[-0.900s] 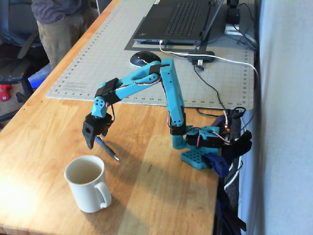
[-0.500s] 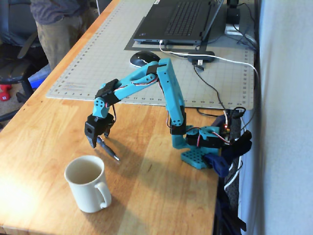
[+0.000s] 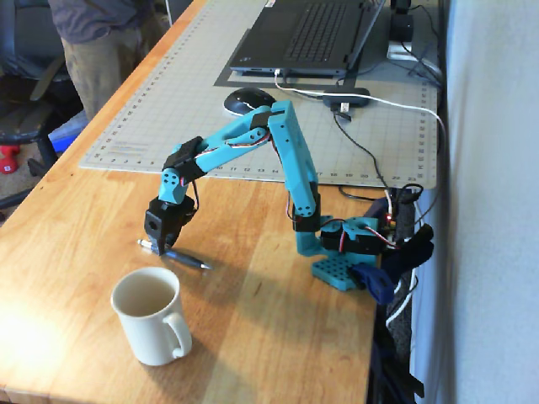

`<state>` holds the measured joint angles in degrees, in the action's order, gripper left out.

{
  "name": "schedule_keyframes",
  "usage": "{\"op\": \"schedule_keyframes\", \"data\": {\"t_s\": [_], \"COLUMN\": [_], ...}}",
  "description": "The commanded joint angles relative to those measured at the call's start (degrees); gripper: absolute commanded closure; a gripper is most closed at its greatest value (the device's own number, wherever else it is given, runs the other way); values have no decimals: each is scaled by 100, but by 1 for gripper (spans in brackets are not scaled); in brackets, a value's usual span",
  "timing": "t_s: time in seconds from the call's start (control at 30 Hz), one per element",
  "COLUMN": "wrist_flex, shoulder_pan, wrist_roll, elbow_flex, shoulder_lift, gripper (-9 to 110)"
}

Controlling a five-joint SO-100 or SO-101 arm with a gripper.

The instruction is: Grasp a pen and put it in a mug.

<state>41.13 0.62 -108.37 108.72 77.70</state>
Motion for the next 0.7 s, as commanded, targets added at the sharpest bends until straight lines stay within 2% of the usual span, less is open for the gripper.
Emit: {"op": "schedule_keyframes", "data": {"t_s": [0.0, 0.4, 0.53, 0.67], "wrist_flex": [-88, -149, -853, -2180], "shoulder_pan": [70, 88, 88, 97], "wrist_roll": [44, 35, 35, 44], "elbow_flex": [-272, -229, -105, 510], "shoulder_lift": [141, 1512, 1934, 2637], "gripper": [99, 98, 98, 98]}}
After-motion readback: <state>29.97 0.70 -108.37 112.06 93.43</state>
